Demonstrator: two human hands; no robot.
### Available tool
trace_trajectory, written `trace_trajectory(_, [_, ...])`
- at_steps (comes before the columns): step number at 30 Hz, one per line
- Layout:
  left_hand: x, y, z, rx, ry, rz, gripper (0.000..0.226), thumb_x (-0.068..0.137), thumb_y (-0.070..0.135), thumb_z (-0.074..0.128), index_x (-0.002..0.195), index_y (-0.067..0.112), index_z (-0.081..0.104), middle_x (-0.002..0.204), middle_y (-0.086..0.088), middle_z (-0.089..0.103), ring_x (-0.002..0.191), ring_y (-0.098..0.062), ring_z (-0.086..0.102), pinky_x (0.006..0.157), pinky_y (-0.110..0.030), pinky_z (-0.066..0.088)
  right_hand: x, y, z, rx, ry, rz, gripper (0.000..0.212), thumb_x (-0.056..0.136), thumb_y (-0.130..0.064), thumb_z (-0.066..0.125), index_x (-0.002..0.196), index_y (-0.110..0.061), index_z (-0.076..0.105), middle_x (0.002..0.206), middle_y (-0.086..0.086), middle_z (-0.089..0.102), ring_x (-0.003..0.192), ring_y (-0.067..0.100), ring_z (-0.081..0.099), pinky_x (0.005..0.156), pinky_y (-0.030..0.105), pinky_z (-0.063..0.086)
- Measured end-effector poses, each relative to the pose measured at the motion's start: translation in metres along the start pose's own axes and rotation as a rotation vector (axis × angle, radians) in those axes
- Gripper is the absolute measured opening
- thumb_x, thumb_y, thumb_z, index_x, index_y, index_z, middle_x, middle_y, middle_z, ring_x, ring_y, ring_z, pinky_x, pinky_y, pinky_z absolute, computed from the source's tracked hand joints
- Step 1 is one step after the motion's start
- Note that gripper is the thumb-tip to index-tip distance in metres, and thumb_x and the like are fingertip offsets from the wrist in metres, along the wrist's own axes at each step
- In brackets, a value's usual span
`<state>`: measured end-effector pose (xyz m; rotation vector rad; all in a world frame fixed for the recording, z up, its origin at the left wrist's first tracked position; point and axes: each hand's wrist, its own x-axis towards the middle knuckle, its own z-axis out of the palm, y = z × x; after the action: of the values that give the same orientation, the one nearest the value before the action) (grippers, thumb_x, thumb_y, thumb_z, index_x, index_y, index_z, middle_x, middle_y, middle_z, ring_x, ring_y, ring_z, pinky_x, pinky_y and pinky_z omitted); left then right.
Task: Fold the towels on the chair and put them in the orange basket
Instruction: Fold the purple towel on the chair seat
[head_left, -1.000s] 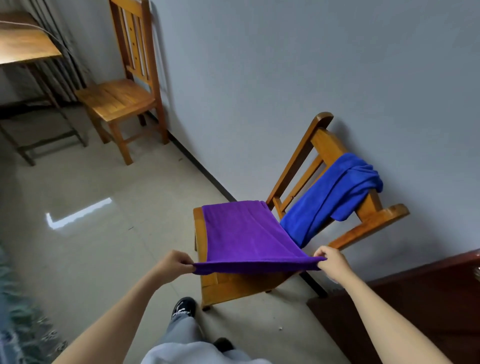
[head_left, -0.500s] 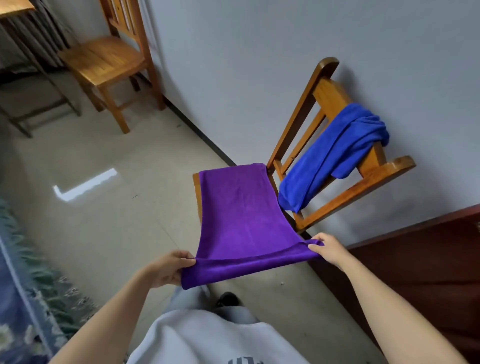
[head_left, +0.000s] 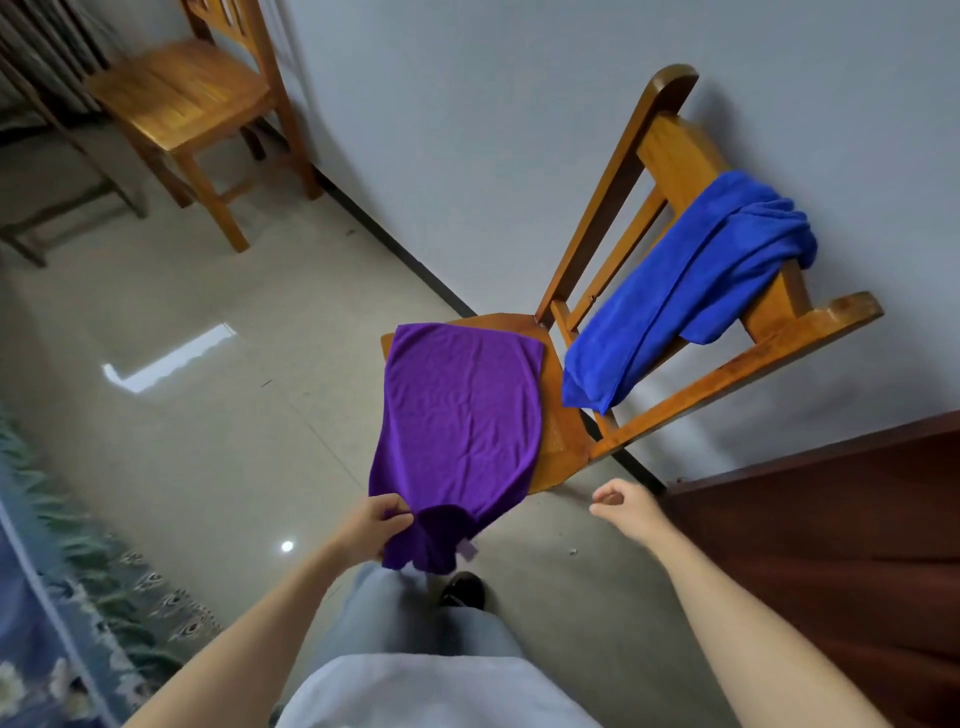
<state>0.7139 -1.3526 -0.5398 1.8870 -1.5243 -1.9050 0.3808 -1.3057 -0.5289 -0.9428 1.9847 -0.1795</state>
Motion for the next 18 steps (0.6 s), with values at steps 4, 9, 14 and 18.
trace_trajectory(4, [0.022,0.001,0.009,0.104,0.01,0.128,0.023,0.091,0.01,0.056,0.072,0.022,0.059,0.062,0.007,0.056,0.053,-0.005,0.047,0.051,-0.014,0.038,0.023,0.005,0.076,-0.021,-0.129,0.036,0.028,0.082,-0.012,0.066,0.11,-0.007,0.061,0.102,0.009,0.059,0.094,0.019,0.055,0.071,0.022,0.038])
trace_trajectory(9, [0.033,0.0,0.006,0.034,-0.074,0.202,0.04,0.09,0.007,0.057,0.066,0.037,0.066,0.058,0.017,0.062,0.053,0.003,0.051,0.055,-0.01,0.04,0.05,-0.013,0.147,-0.029,-0.218,-0.064,0.055,0.079,-0.01,0.062,0.132,-0.019,0.049,0.127,0.012,0.051,0.118,0.023,0.048,0.093,0.024,0.037])
trace_trajectory(14, [0.037,0.003,-0.011,-0.067,-0.195,0.222,0.035,0.088,0.01,0.06,0.07,0.039,0.07,0.068,0.01,0.066,0.064,-0.002,0.055,0.062,-0.014,0.044,0.08,-0.036,0.182,-0.157,-0.267,-0.214,0.064,0.08,-0.014,0.059,0.137,-0.034,0.041,0.14,0.007,0.034,0.128,0.025,0.033,0.106,0.032,0.032])
trace_trajectory(18, [0.04,-0.001,-0.028,-0.178,-0.225,0.182,0.015,0.076,0.024,0.06,0.072,0.031,0.073,0.069,0.005,0.064,0.068,-0.009,0.054,0.061,-0.018,0.043,0.093,-0.043,0.201,-0.316,-0.377,-0.268,0.033,0.083,-0.023,0.059,0.116,-0.03,0.061,0.147,0.006,0.03,0.136,0.024,0.024,0.107,0.036,0.029])
